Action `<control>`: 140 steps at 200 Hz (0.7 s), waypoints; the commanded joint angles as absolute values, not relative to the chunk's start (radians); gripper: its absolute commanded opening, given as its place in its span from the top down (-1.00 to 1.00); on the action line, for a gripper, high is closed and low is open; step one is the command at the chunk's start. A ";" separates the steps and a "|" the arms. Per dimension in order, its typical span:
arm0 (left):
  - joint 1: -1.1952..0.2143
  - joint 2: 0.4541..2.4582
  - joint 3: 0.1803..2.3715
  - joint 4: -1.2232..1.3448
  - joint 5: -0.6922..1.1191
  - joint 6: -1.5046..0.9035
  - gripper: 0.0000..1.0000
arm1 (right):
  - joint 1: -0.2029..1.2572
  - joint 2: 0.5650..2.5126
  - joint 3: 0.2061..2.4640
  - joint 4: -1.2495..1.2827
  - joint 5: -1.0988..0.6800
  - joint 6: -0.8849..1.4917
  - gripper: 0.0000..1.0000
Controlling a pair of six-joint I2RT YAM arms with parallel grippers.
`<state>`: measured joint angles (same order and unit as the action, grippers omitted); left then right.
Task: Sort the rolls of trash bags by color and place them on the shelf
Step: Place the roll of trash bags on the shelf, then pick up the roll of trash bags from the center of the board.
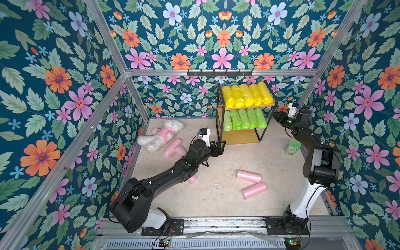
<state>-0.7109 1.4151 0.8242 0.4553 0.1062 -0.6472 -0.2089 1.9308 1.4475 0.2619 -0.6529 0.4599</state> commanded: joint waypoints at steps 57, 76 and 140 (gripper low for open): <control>-0.875 1.589 0.986 0.203 0.129 -0.181 -0.52 | -0.217 1.492 0.987 0.332 -0.344 0.438 -0.11; -0.959 1.661 1.078 0.077 0.080 0.038 -0.50 | -0.183 1.373 0.821 0.349 -0.273 0.427 -0.16; -1.074 1.878 1.327 -0.175 0.147 0.432 -0.59 | -0.100 1.252 0.535 0.428 -0.266 0.447 -0.28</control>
